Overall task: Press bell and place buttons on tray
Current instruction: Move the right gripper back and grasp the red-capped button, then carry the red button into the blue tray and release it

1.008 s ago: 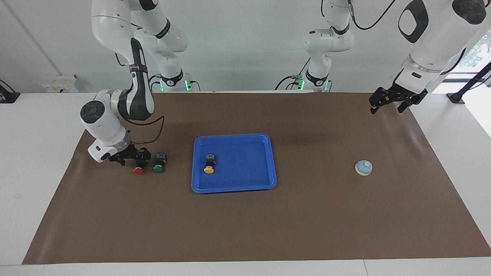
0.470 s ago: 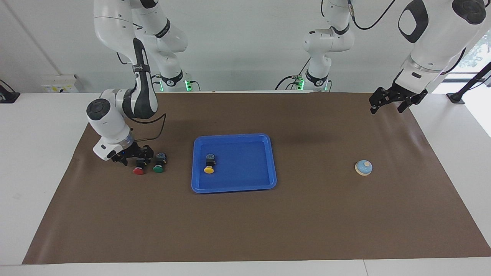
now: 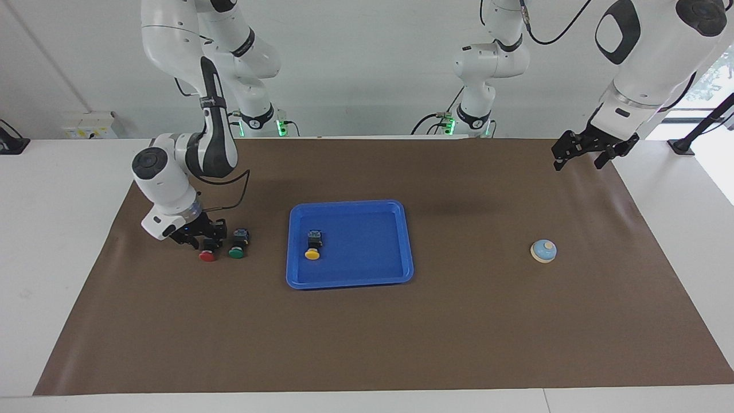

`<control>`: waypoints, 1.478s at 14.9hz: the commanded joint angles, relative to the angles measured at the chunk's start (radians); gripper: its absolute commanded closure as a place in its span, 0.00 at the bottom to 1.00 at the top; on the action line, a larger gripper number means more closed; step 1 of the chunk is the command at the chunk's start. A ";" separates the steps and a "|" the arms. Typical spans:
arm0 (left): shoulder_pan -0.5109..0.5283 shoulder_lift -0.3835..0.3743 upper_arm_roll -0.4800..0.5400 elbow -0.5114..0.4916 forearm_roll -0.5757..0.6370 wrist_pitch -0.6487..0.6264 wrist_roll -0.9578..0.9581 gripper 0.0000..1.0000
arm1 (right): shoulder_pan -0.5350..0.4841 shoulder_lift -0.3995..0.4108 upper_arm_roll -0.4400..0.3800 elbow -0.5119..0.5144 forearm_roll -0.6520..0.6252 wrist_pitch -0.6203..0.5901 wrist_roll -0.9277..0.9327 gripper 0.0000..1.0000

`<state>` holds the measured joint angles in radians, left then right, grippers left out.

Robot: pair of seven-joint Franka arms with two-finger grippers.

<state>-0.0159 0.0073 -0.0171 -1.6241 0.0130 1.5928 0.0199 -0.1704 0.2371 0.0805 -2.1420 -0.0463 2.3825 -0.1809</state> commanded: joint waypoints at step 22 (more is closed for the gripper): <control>0.001 -0.001 0.002 0.006 0.008 0.001 -0.009 0.00 | 0.563 0.232 0.010 0.484 0.072 -0.217 0.787 1.00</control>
<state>-0.0159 0.0073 -0.0171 -1.6241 0.0130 1.5928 0.0199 0.3849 0.4449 0.0846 -1.6834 0.0029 2.1436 0.5719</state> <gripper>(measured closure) 0.000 0.608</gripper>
